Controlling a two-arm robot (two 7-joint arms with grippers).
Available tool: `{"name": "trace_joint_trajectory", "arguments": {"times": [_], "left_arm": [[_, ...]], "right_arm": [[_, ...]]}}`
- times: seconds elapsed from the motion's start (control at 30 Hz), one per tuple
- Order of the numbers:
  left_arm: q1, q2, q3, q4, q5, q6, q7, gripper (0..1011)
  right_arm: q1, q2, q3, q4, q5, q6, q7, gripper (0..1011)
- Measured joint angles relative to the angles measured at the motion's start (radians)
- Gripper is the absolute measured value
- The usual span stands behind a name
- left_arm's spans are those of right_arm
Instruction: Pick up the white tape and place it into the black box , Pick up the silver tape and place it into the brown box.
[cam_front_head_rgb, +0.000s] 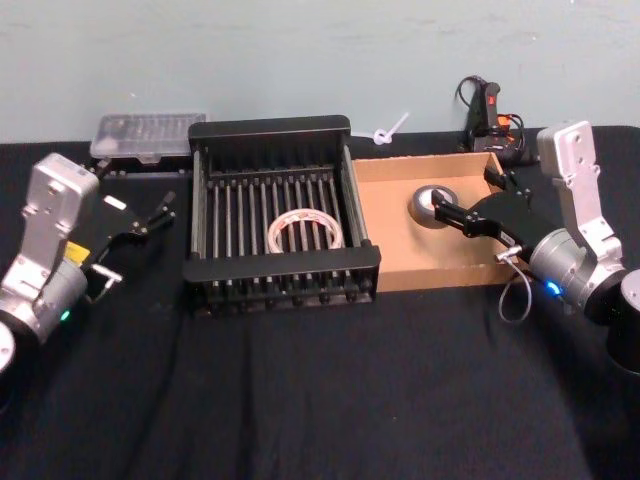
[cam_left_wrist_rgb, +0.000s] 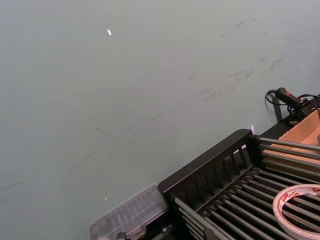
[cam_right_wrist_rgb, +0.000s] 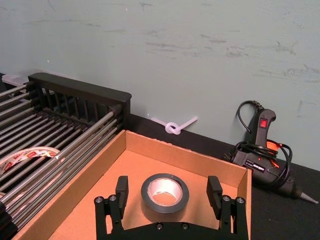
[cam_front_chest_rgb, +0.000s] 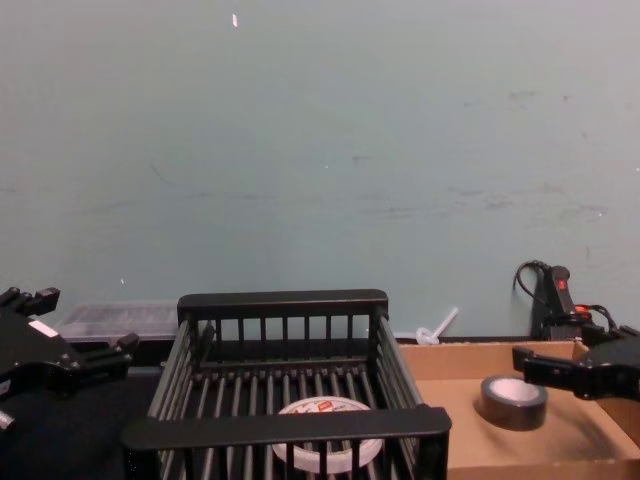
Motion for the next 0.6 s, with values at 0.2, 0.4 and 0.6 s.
{"name": "trace_joint_trajectory", "arguments": {"times": [0.2, 0.4, 0.6], "left_arm": [[0.000, 0.000, 0.000, 0.000, 0.000, 0.000, 0.000, 1001], [0.000, 0.000, 0.000, 0.000, 0.000, 0.000, 0.000, 1001], [0.000, 0.000, 0.000, 0.000, 0.000, 0.000, 0.000, 1001]], "right_arm": [[0.000, 0.000, -0.001, -0.001, 0.001, -0.001, 0.000, 1000], [0.000, 0.000, -0.001, -0.001, 0.002, -0.001, 0.000, 1000], [0.000, 0.000, -0.001, -0.001, 0.002, -0.001, 0.000, 1000]]}}
